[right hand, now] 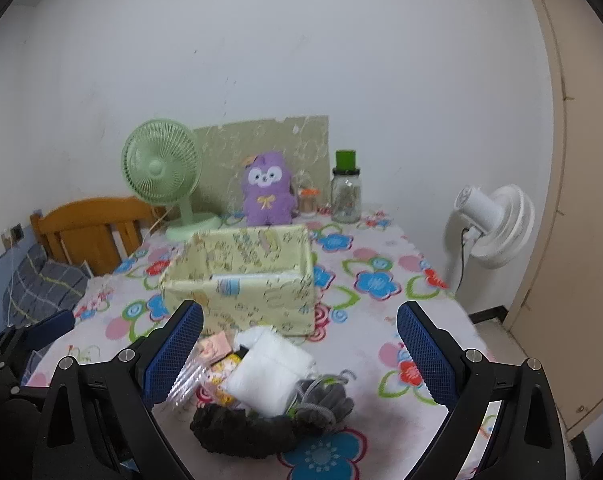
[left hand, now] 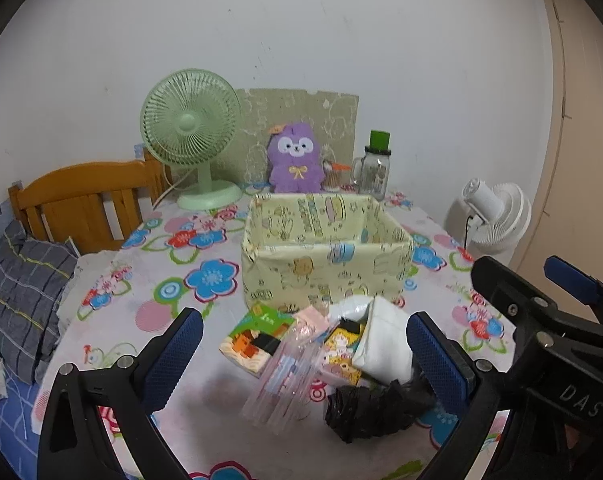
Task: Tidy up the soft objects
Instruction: 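Lower the left tool onto the clear cup stack while the right tool reaches the white cloth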
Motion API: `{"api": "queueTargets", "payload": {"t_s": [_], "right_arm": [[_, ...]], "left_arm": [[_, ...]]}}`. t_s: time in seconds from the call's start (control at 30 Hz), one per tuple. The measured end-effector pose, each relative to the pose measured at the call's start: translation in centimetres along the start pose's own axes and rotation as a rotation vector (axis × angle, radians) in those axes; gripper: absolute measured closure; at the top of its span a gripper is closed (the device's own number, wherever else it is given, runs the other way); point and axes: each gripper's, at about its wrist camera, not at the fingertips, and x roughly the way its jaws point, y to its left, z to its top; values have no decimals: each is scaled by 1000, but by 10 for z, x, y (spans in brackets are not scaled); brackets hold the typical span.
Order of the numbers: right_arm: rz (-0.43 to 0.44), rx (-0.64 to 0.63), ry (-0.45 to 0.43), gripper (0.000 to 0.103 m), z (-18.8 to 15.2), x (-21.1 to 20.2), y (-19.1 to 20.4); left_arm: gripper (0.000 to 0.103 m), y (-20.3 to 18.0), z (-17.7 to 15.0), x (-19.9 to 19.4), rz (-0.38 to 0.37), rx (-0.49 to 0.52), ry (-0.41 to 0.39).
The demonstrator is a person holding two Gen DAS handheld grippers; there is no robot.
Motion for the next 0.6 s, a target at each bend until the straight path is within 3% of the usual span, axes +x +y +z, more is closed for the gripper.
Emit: {"api": "queueTargets", "payload": {"t_s": [0.6], "right_arm": [[10,9,103,4,-53,44,5]], "left_arm": [[7,9,-44,49,-11,-10,115]]}}
